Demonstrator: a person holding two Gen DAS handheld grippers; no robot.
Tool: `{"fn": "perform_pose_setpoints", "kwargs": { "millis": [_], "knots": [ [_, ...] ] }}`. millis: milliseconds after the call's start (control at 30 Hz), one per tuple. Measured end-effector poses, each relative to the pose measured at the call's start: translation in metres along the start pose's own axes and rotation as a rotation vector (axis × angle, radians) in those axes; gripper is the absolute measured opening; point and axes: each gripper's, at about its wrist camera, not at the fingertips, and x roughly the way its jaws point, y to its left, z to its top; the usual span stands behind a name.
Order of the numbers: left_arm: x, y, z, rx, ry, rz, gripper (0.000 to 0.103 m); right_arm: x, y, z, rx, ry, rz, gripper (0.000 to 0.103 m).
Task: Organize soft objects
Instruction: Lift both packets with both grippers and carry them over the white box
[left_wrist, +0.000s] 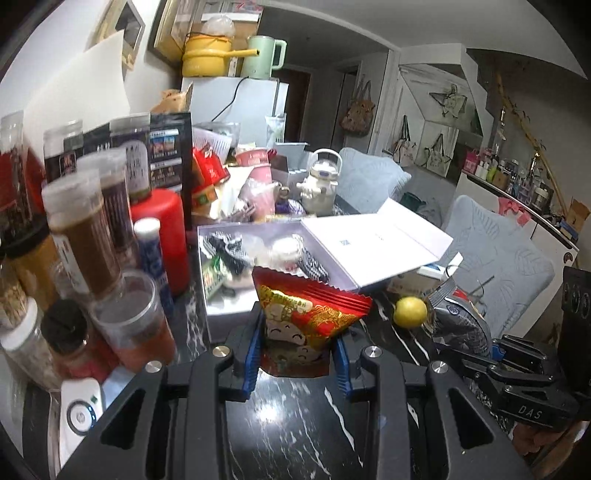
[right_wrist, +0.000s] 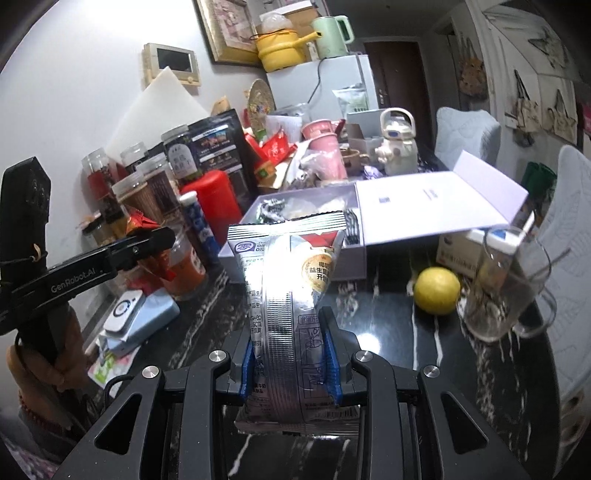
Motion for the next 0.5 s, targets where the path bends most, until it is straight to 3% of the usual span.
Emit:
{"fn": "perform_pose_setpoints", "kwargs": {
  "millis": [500],
  "knots": [
    [0.023, 0.008, 0.049, 0.003, -0.066, -0.017, 0.033, 0.021, -0.001, 0.061, -0.057, -0.052, 0.03, 0.03]
  ]
}}
